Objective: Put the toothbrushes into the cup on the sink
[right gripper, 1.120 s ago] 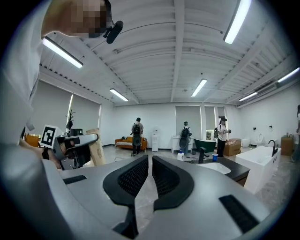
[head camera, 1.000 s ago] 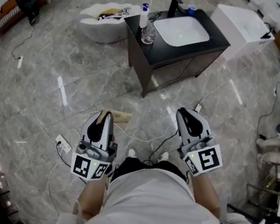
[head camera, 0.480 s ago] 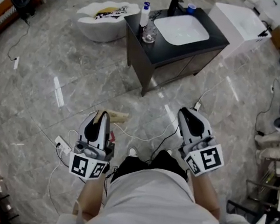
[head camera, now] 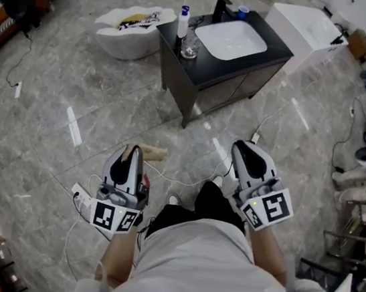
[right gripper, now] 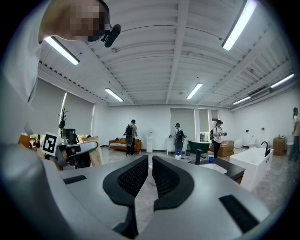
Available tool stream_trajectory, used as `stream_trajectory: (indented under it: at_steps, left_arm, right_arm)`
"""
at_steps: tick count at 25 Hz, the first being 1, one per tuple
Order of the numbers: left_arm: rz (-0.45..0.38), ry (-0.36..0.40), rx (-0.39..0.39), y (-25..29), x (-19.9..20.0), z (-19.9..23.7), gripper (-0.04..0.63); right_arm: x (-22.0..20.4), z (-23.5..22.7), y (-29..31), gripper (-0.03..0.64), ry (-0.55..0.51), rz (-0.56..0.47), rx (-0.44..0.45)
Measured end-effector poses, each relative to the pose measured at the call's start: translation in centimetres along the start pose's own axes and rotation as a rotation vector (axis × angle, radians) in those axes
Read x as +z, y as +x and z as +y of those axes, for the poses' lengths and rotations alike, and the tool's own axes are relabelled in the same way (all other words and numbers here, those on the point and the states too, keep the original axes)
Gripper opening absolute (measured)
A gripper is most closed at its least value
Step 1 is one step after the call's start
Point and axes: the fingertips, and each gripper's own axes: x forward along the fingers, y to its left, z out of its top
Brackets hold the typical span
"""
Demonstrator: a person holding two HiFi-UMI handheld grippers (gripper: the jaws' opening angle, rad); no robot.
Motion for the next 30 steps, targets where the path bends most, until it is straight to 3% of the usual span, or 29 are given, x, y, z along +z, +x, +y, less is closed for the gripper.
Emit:
stream_trajectory:
  at_steps: [20, 30]
  left_arm:
    - [-0.013, 0.021, -0.003, 2.0, -0.4, 1.2, 0.032]
    - [-0.003, 0.044, 0.048, 3.7, -0.3, 2.6, 0.032]
  right_arm:
    - [-0.2, -0.6, 2.5, 0.051, -0.009, -0.028, 0.021]
    - [-0.4, -2.5, 5.9, 0.052, 0.017, -0.028, 0.073]
